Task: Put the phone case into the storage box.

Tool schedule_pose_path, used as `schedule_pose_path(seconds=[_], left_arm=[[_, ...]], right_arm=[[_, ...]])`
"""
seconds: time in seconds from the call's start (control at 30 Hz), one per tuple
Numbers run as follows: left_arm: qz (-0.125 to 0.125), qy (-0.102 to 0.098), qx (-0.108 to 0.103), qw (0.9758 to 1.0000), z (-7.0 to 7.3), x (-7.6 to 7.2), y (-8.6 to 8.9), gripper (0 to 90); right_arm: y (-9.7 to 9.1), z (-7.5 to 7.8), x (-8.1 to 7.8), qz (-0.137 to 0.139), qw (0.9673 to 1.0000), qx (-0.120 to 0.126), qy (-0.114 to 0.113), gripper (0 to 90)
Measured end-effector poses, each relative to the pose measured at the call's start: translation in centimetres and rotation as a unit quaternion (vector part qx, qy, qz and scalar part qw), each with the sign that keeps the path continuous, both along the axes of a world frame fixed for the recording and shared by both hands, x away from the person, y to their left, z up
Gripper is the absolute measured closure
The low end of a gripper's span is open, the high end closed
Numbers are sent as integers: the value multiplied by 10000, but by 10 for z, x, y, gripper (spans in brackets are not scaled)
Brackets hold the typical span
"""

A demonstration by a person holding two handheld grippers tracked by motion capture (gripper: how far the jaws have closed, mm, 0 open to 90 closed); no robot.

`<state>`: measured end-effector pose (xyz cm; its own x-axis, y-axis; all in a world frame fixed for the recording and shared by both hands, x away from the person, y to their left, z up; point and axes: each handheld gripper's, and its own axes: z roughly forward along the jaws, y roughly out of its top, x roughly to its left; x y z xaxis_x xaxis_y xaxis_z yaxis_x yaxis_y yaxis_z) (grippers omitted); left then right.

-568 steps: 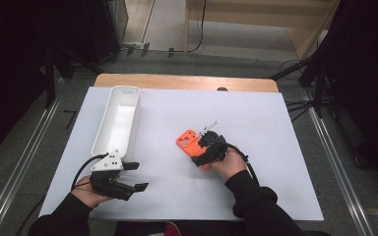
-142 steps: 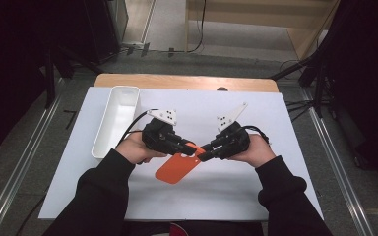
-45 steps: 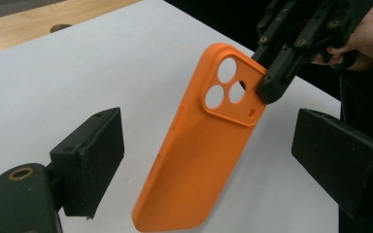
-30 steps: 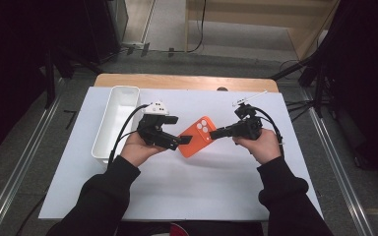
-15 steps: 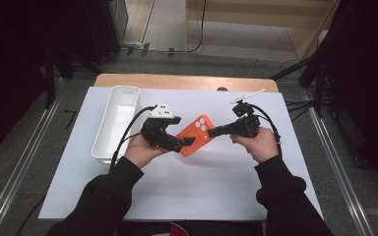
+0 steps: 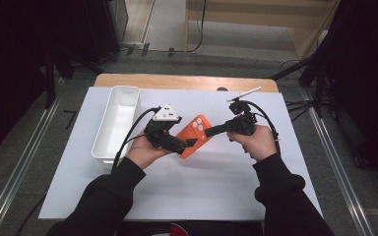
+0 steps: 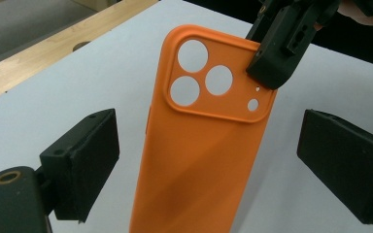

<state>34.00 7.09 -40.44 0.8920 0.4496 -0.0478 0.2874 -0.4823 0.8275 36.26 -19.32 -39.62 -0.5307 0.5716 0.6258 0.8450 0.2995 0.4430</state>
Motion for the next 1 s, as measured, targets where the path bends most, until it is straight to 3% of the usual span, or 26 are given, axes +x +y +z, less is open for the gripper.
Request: schedule_pose_path(seconds=[0.3, 0.37, 0.47, 1.0], left_arm=[[-10, -24, -6, 10000, -1, -3, -4, 84], [59, 8, 65, 10000, -2, -3, -6, 14], [77, 41, 60, 9999, -3, -3, -7, 0], [52, -56, 216, 9997, -12, -4, -17, 0]], right_arm=[[4, 0, 4, 70, 9999, -57, 117, 753], [5, 0, 4, 76, 9999, -53, 135, 753], [7, -1, 4, 86, 9998, -67, 162, 753], [10, -1, 4, 118, 9998, -76, 153, 753]])
